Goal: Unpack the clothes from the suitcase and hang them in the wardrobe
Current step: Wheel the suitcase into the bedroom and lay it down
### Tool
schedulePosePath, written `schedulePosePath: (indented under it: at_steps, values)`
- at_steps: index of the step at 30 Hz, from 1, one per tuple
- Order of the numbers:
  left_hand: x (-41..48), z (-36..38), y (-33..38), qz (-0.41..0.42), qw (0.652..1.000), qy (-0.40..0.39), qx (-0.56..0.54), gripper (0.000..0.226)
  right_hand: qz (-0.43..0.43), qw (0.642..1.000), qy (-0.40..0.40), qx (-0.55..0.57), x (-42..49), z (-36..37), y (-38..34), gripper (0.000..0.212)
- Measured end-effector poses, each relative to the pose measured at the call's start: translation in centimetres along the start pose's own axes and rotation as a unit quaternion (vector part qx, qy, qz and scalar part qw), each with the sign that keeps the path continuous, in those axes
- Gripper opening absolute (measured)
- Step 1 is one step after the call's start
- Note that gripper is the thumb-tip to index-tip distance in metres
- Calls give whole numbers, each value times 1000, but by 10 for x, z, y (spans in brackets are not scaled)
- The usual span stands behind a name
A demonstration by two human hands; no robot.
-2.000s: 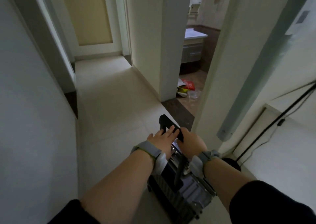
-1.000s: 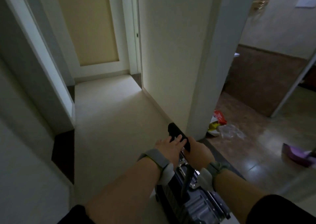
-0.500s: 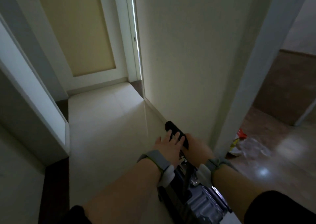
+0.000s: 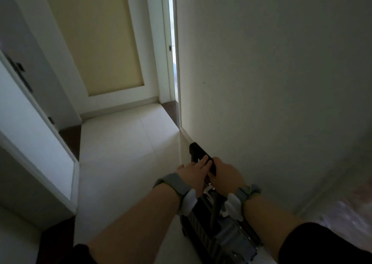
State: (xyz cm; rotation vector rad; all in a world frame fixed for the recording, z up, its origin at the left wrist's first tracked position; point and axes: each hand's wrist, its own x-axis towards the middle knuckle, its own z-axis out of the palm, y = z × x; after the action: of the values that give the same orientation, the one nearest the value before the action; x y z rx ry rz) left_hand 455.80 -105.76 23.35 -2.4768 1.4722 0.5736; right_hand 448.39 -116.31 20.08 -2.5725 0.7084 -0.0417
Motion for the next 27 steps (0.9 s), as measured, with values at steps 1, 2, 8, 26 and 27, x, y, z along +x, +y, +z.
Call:
schedulePosePath:
  at_steps: [1, 2, 8, 26, 27]
  values:
    - [16, -5, -18, 6, 1000, 2, 1, 92, -2, 1000, 4, 2, 22, 2, -5, 33]
    - [32, -10, -37, 10, 1000, 0, 3, 94, -2, 1000, 7, -3, 45, 4, -11, 34]
    - [121, -69, -153, 31, 999, -27, 22, 96, 2, 1000, -4, -10, 185, 6, -56, 38]
    - [345, -196, -460, -54, 995, -3, -88, 82, -9, 999, 19, 27, 573, 37, -195, 27]
    - [356, -203, -474, -54, 994, -3, -91, 82, -11, 999, 17, 27, 592, 36, -202, 28]
